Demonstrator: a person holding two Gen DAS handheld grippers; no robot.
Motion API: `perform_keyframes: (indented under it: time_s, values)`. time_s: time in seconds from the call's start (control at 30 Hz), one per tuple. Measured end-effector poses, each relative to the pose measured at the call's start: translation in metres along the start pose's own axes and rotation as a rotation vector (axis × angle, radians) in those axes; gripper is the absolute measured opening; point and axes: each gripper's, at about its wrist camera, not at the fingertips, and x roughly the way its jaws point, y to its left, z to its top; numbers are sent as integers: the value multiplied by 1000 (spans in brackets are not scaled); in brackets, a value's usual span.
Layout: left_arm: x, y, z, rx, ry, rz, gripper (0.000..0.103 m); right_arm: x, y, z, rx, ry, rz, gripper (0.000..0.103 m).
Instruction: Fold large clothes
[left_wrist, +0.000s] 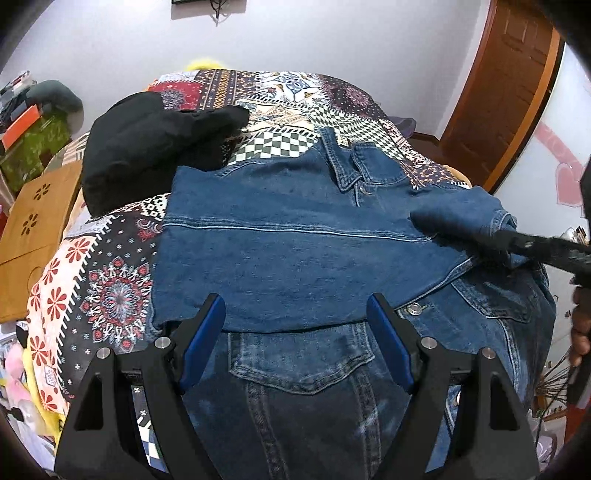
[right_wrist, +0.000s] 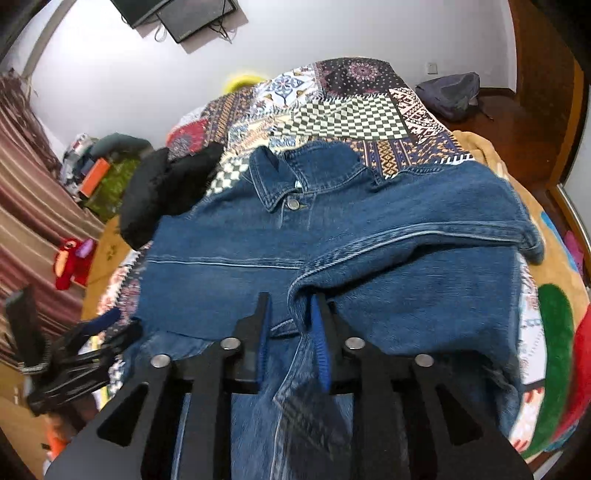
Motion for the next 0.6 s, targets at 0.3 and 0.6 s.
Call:
perform_keyframes:
  time_s: [0.3,0.6]
  values:
    - [3,-23,8,46,-6,-10,78,-41,-27,16,81,-151,-28,39]
    - [13,-27,13,46,7,-13,78,-12,-99,25,379,-86,2,41]
